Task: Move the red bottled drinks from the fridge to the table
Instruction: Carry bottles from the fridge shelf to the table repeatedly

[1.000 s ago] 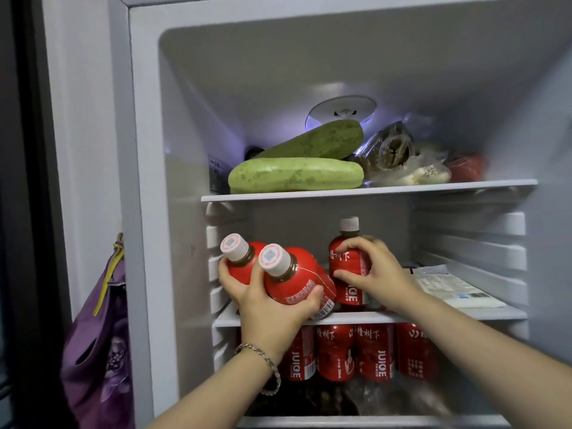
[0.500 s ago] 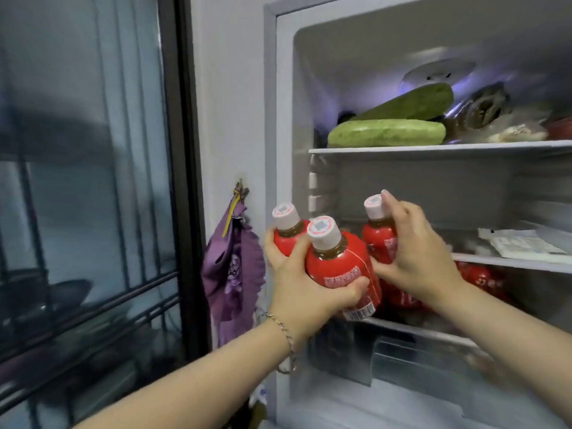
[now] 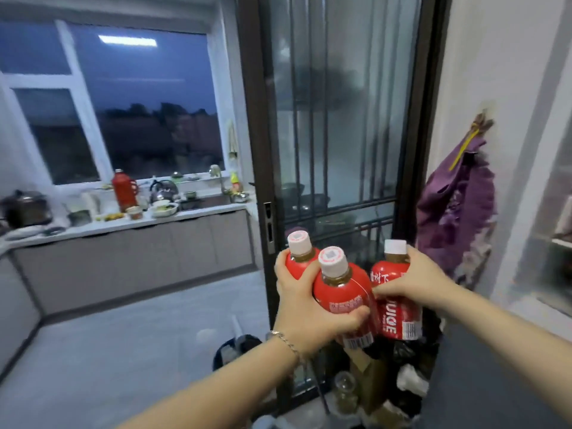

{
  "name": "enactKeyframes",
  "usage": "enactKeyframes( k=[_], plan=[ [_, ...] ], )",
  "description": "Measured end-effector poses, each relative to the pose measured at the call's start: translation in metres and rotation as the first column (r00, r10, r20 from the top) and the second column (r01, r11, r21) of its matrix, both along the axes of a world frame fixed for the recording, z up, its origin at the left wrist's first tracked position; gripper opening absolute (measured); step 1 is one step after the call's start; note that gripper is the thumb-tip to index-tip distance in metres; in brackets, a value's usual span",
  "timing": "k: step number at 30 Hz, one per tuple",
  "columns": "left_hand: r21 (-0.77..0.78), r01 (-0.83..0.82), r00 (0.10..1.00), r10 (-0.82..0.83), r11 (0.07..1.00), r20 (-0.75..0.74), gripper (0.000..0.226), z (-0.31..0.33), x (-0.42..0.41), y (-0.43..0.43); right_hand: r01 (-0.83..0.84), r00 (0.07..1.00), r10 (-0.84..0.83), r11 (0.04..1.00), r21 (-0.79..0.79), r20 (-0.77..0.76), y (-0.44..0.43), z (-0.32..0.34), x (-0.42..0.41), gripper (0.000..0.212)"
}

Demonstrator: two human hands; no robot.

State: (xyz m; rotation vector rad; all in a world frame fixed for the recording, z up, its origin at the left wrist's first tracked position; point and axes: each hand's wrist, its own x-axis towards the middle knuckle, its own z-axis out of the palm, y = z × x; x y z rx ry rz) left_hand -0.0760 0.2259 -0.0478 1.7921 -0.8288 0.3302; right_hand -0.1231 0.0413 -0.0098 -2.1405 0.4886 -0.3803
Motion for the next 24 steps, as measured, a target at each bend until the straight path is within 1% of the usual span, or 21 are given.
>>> enactKeyframes(
  k=[2,3,6,9,11,12,14,16,17,19,22,24],
  plan=[
    [0.022,-0.129,0.991,0.129,0.991,-0.020,0.066,-0.011,-0.004,0.063,-0.144,0.989,0.143,0.989,-0.032,-0.030,0.062,-0.012,0.017,0.074],
    [0.038,-0.195,0.980,0.196,0.980,-0.030,0.068,-0.017,-0.008,0.094,-0.220,0.975,0.219,0.974,-0.046,-0.040,0.094,-0.017,0.024,0.075],
    [0.064,-0.360,0.927,0.365,0.931,-0.085,0.067,-0.031,-0.028,0.184,-0.357,0.934,0.354,0.928,-0.101,-0.046,0.190,-0.026,0.033,0.068],
    [0.082,-0.524,0.837,0.531,0.848,-0.135,0.062,-0.046,-0.060,0.284,-0.472,0.881,0.468,0.867,-0.156,-0.064,0.296,-0.038,0.030,0.065],
    [0.095,-0.612,0.771,0.619,0.785,-0.149,0.062,-0.053,-0.089,0.354,-0.534,0.843,0.536,0.826,-0.180,-0.045,0.370,-0.048,0.021,0.061],
    [0.106,-0.656,0.732,0.665,0.747,-0.150,0.063,-0.055,-0.103,0.385,-0.567,0.820,0.572,0.804,-0.178,-0.031,0.404,-0.052,0.015,0.059],
    [0.144,-0.757,0.617,0.769,0.638,-0.164,0.069,-0.062,-0.144,0.466,-0.662,0.742,0.670,0.727,-0.181,-0.025,0.494,-0.062,-0.005,0.057],
    [0.173,-0.816,0.530,0.834,0.551,-0.152,0.075,-0.068,-0.177,0.528,-0.721,0.682,0.731,0.668,-0.185,-0.019,0.563,-0.068,-0.024,0.056],
    [0.190,-0.849,0.471,0.869,0.493,-0.150,0.076,-0.072,-0.198,0.564,-0.756,0.641,0.767,0.626,-0.190,-0.022,0.604,-0.072,-0.037,0.055],
    [0.218,-0.894,0.370,0.920,0.391,-0.133,0.080,-0.076,-0.233,0.621,-0.811,0.564,0.826,0.548,-0.202,-0.023,0.670,-0.076,-0.058,0.051],
    [0.237,-0.944,0.201,0.970,0.229,-0.138,0.081,-0.084,-0.287,0.697,-0.889,0.419,0.907,0.402,-0.220,-0.036,0.768,-0.083,-0.090,0.050],
    [0.239,-0.963,0.085,0.980,0.127,-0.181,0.082,-0.090,-0.322,0.741,-0.924,0.318,0.947,0.300,-0.239,-0.040,0.832,-0.090,-0.112,0.054]
  ],
)
